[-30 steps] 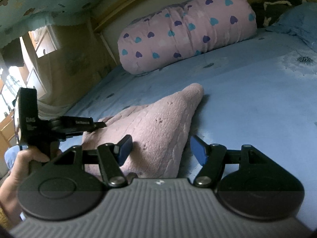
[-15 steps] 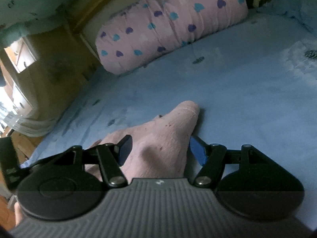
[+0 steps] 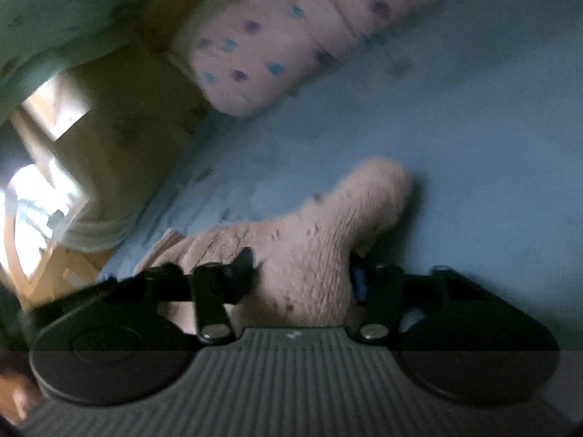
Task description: Fold small clothes
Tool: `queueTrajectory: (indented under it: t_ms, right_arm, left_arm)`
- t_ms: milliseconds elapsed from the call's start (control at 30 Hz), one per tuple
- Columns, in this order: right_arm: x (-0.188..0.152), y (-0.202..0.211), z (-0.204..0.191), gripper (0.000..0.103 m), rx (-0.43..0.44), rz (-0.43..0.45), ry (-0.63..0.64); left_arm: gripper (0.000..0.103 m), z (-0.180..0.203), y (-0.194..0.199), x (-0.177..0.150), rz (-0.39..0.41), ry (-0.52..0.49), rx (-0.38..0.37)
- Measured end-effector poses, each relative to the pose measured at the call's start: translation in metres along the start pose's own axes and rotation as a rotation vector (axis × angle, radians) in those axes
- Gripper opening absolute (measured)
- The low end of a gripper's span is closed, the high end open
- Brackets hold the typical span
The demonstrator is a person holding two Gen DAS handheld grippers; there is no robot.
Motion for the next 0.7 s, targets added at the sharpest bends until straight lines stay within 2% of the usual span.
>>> queueTrajectory:
  t_ms: [100, 200, 267, 333, 500, 533, 600, 700]
  right_arm:
    - [0.003, 0.002, -0.021, 0.049, 0.007, 0.040, 0.133]
    - [0.001, -0.011, -0.026, 0.050, -0.107, 0.014, 0.217]
    - [-0.005, -0.022, -0.026, 0.050, -0.186, -0.032, 0.264]
    - [-0.011, -0.024, -0.028, 0.051, -0.211, -0.039, 0.309]
    - [-0.008, -0.004, -0.030, 0.055, -0.236, -0.045, 0.267]
    - [-0.008, 0.004, -0.032, 0.057, -0.234, -0.038, 0.253]
    - [-0.011, 0.019, -0.038, 0.067, -0.229, -0.019, 0.248]
    - [-0.018, 0.039, -0.050, 0.069, -0.215, 0.000, 0.252]
  left_arm:
    - [0.023, -0.010, -0.014, -0.007, -0.045, -0.029, 0.055]
    - [0.026, -0.017, -0.028, -0.018, -0.105, -0.049, 0.080]
    - [0.027, -0.018, -0.025, -0.016, -0.101, -0.058, 0.083]
    - [0.030, -0.019, -0.021, -0.013, -0.107, -0.053, 0.071]
    - [0.065, -0.024, -0.010, -0.010, -0.144, -0.036, 0.051]
    - [0.067, -0.025, -0.005, -0.010, -0.147, -0.031, 0.044]
    - [0.074, -0.028, 0.003, -0.010, -0.158, -0.022, 0.018]
    - [0.081, -0.031, 0.018, -0.012, -0.177, -0.021, -0.022]
Point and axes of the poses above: each gripper's, at about its wrist camera, not at the fingertips, and y roughly against the way its jaws point, z to its right, x to its top, the point moved 5 cm from there along -y, roughly the way its jaws point, and after that the axes turned 2 degrees about z, right-handed, at the moved point
